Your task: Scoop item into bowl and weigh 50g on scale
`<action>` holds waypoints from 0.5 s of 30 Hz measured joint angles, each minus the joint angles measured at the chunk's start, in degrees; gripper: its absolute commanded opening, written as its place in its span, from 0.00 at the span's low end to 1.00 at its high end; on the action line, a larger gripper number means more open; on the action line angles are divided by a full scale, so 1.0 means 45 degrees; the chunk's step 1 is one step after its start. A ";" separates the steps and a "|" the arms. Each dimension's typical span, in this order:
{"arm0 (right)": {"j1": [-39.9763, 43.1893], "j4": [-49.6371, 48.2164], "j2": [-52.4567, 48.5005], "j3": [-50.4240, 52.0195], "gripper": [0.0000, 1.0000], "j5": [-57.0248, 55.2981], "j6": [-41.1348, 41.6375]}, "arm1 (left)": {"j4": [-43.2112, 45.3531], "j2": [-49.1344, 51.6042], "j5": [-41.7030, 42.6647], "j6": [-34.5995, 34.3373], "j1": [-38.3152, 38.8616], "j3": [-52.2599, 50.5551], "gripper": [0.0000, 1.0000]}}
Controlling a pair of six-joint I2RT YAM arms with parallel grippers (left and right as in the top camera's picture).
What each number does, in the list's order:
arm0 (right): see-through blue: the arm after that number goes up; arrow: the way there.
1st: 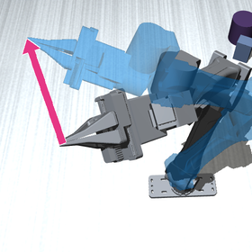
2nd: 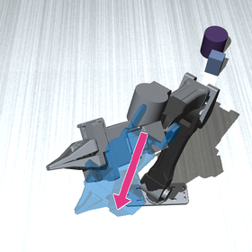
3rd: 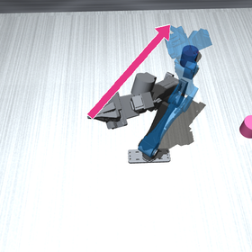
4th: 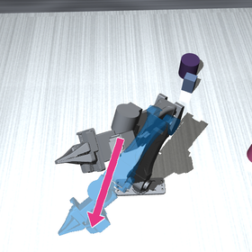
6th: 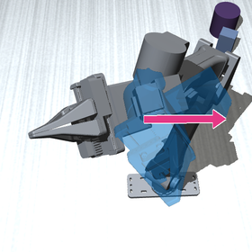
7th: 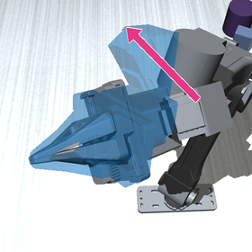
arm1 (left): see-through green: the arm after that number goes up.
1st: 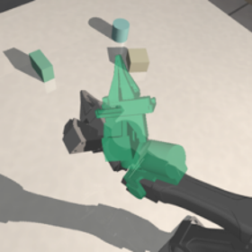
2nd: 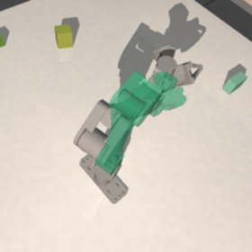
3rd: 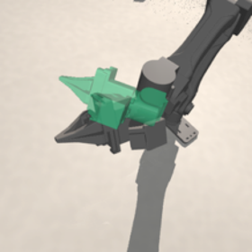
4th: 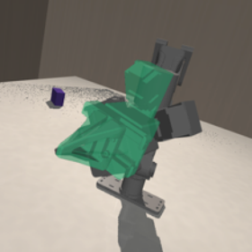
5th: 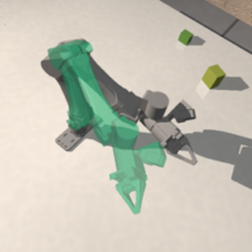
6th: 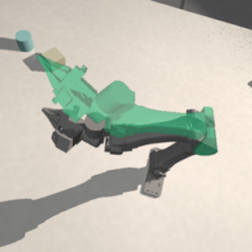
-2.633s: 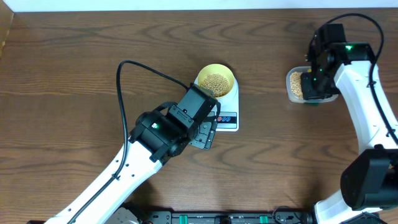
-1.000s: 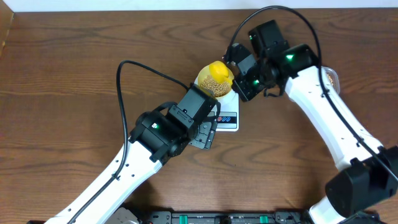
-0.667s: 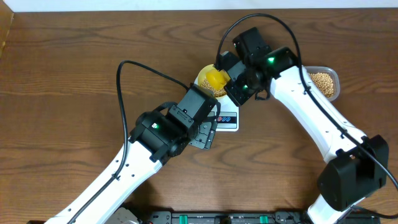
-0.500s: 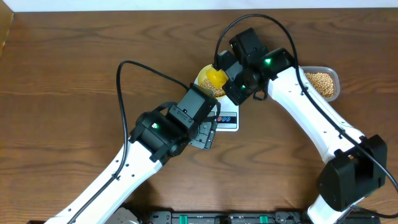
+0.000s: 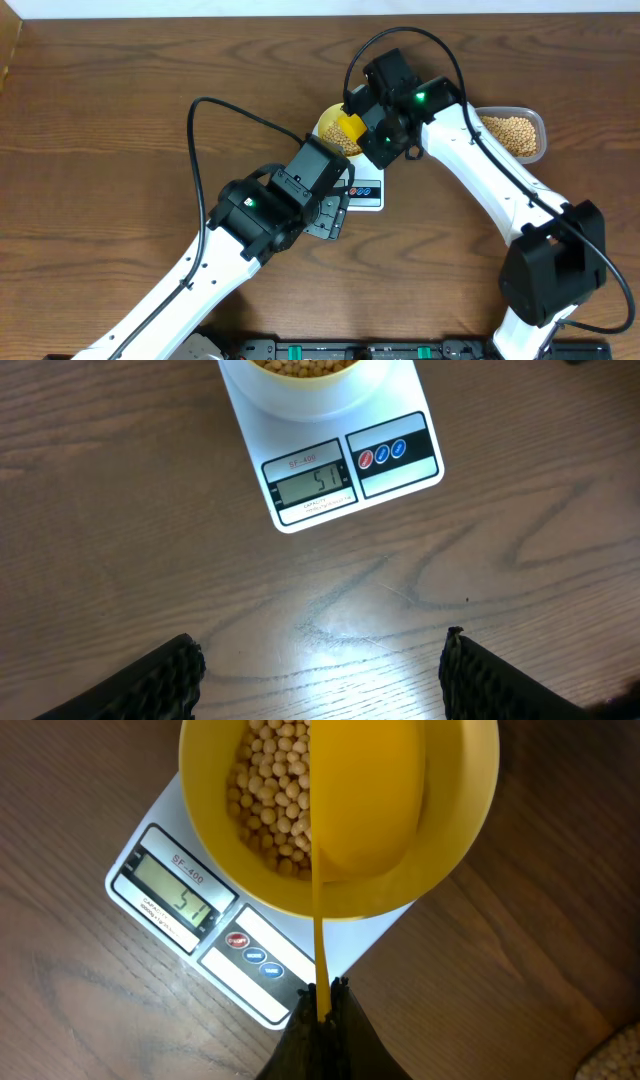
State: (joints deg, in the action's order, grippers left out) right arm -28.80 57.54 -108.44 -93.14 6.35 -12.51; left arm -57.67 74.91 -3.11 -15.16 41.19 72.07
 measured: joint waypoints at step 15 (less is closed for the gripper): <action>-0.0010 -0.0296 -0.0350 0.0000 0.01 -0.0005 0.0087 | 0.0000 0.0000 0.0000 0.0000 0.0000 0.0000 0.78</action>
State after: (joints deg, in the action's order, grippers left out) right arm -28.84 56.21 -110.02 -93.14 6.33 -12.12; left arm -57.67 74.91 -3.11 -15.16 41.19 72.07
